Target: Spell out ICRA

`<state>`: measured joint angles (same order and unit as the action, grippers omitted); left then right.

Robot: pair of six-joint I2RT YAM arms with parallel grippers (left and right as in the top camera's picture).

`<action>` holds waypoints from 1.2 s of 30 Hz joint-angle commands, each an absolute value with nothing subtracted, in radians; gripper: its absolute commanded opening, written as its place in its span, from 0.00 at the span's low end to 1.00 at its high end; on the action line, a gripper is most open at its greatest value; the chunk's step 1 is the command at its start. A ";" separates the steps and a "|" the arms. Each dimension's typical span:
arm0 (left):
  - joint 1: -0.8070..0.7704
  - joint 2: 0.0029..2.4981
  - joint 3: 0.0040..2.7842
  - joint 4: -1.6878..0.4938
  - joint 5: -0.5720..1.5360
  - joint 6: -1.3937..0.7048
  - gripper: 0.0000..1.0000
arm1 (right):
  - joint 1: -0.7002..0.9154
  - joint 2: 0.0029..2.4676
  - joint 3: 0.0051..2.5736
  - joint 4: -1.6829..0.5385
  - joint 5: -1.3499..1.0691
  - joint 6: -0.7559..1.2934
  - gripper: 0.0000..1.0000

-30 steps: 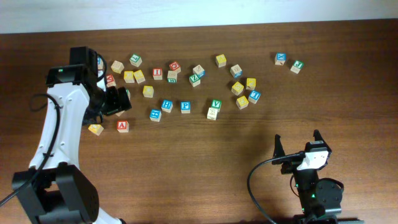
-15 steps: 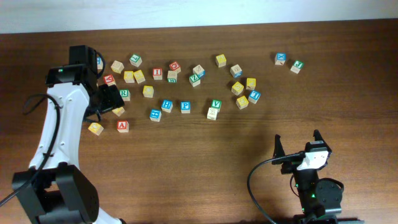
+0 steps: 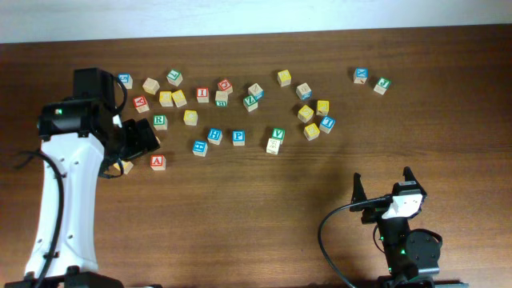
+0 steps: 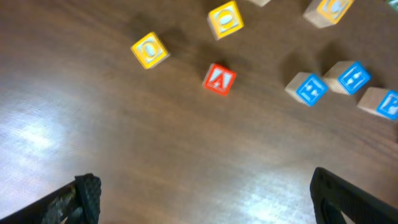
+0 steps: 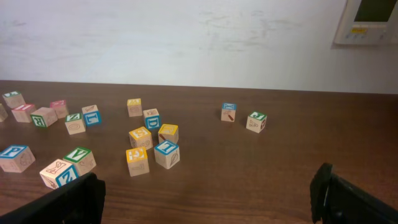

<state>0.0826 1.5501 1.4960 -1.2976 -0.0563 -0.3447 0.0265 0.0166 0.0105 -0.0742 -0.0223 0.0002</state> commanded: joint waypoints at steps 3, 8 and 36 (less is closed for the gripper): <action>0.085 1.545 1.395 -1.149 -0.021 -0.344 0.99 | 0.019 0.012 0.006 -0.079 -0.014 0.008 0.98; 0.085 1.548 1.358 -0.985 -0.022 -0.355 0.99 | 0.019 0.012 0.006 -0.079 -0.014 0.007 0.98; 0.422 1.214 1.362 -1.237 0.016 -0.508 0.99 | 0.019 0.012 0.006 0.159 -0.963 0.075 0.98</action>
<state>0.4156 1.2148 1.3598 -1.2221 0.0051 -0.4927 0.0257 0.0158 0.0109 0.0814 -0.8280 0.0536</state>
